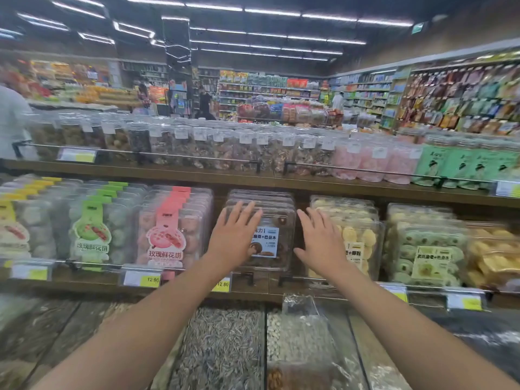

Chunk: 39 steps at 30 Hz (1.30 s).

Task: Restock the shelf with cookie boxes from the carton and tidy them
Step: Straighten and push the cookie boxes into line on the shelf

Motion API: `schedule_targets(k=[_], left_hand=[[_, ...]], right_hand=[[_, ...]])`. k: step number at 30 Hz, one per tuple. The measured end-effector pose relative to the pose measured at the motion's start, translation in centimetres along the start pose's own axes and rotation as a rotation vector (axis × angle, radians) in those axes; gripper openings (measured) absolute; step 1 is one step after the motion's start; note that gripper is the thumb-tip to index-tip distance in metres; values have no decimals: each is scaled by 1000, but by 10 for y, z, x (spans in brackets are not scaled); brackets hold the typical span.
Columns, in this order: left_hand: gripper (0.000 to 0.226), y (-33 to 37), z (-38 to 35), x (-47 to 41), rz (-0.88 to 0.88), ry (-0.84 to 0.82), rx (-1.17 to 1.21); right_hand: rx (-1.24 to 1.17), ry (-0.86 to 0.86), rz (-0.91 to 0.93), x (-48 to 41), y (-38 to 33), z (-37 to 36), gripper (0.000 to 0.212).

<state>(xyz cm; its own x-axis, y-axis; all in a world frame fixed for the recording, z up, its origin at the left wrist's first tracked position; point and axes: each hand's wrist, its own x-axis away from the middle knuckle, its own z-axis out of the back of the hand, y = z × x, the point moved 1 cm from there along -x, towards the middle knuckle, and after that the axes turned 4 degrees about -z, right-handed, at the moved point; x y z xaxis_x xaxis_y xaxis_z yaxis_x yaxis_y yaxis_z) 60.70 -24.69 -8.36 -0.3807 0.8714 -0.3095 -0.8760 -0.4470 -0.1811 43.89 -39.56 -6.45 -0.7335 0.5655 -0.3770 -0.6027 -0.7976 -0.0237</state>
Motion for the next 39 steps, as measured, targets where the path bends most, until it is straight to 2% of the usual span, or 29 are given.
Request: schedule_targets(k=[6,15,18,21,26,29,32,36,39], left_hand=[[99,34,6,3,-76,28,57],[103,103,5,-6,-103,2,182],[106,124,-4,-18,12,-67,390],[101,142,-20,-29,163,-158,617],[91,159,-53,-52,337,-234,802],[85,167,-72,-62,454,-252,897],[80,174,-95,-71,535,-215,1041],[86,187,-103,-84,611,-82,1387],[62,198,-90,-91,647,8,1581]], right_hand=[[-3,6,-116,35,31,11,93],[-67,-46,-232,70,107,13,102],[-134,-96,-274,71,134,7,105],[-306,-186,-365,65,164,-8,105],[-566,-301,-462,52,197,-33,106],[-680,-336,-454,43,210,-54,103],[-865,-328,-506,34,213,-68,100],[-1132,-251,-598,16,212,-79,82],[-1233,-245,-615,5,209,-90,88]])
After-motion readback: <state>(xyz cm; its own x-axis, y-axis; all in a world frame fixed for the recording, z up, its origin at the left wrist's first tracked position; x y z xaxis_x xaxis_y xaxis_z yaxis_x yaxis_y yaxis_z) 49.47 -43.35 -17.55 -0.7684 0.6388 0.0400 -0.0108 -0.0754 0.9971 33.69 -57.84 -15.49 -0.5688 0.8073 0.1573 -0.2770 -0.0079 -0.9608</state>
